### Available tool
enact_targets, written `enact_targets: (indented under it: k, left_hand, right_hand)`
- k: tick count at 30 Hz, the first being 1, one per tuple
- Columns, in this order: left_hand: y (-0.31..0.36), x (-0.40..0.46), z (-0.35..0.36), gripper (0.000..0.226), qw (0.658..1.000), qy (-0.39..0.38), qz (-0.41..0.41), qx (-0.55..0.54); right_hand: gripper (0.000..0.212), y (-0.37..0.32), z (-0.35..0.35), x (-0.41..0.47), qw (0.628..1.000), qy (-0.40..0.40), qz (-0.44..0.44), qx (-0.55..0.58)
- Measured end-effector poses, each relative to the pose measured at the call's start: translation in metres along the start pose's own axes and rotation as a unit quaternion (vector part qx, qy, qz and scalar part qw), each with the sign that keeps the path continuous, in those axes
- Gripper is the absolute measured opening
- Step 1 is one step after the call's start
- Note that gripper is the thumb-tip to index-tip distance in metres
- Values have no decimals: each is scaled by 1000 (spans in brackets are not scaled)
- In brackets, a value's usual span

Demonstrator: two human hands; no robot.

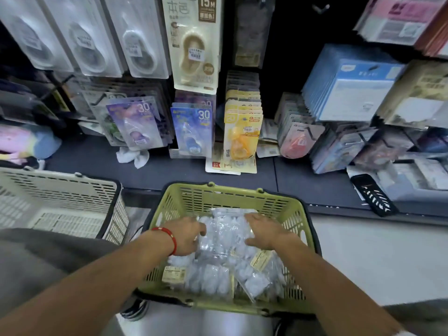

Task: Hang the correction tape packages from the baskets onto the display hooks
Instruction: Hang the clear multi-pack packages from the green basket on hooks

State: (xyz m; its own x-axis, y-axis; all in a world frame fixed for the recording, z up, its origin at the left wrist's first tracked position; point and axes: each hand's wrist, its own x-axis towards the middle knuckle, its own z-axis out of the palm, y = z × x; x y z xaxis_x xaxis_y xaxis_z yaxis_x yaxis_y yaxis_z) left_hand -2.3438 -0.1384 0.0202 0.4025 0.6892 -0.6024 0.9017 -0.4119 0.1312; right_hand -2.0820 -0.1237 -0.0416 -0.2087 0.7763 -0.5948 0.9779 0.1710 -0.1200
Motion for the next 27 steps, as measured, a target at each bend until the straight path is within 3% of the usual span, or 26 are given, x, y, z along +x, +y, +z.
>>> enact_targets:
  k: [2,5,8,10,12,14,15,17,18,19,22,24,27]
  left_hand:
    - [11,2,29,40,998,2,-21,-59]
    - [19,4,63,36,987,22,-62,-146]
    - [24,5,79,32,963,67,-108,-239]
    - [27,7,81,33,924,109,-148,-334]
    - [33,10,81,41,854,151,-191,-460]
    - [42,9,79,55,753,154,-201,-608]
    - [46,10,78,60,686,137,-185,-690]
    - [53,10,76,57,540,98,-154,-821]
    - [54,10,76,44,491,96,-152,-852]
    - [54,11,78,35,470,105,-165,-861]
    - [49,11,96,42,466,124,-234,-844]
    - [46,9,108,56,455,126,-253,-844]
    - [43,6,114,51,430,147,-266,-850]
  right_hand:
    - [98,-7,38,-2,1000,8,6,-16]
    - [104,-18,67,-2,997,72,26,-30]
    - [83,-20,63,-3,997,74,22,24]
    - [65,-20,57,-4,990,88,18,107]
    - [57,-22,48,-8,958,109,19,267]
    - [51,-27,39,-12,881,73,-27,466]
    - [45,-30,36,-12,842,33,-61,535]
    - [39,-41,32,-10,809,-28,-96,579]
    - [38,-46,30,-9,810,-18,-84,579]
    - [36,-48,29,-5,825,26,-54,561]
    - [38,-33,36,9,919,176,6,354]
    - [63,-17,46,13,975,128,18,181]
    - [83,-8,64,15,990,88,43,100]
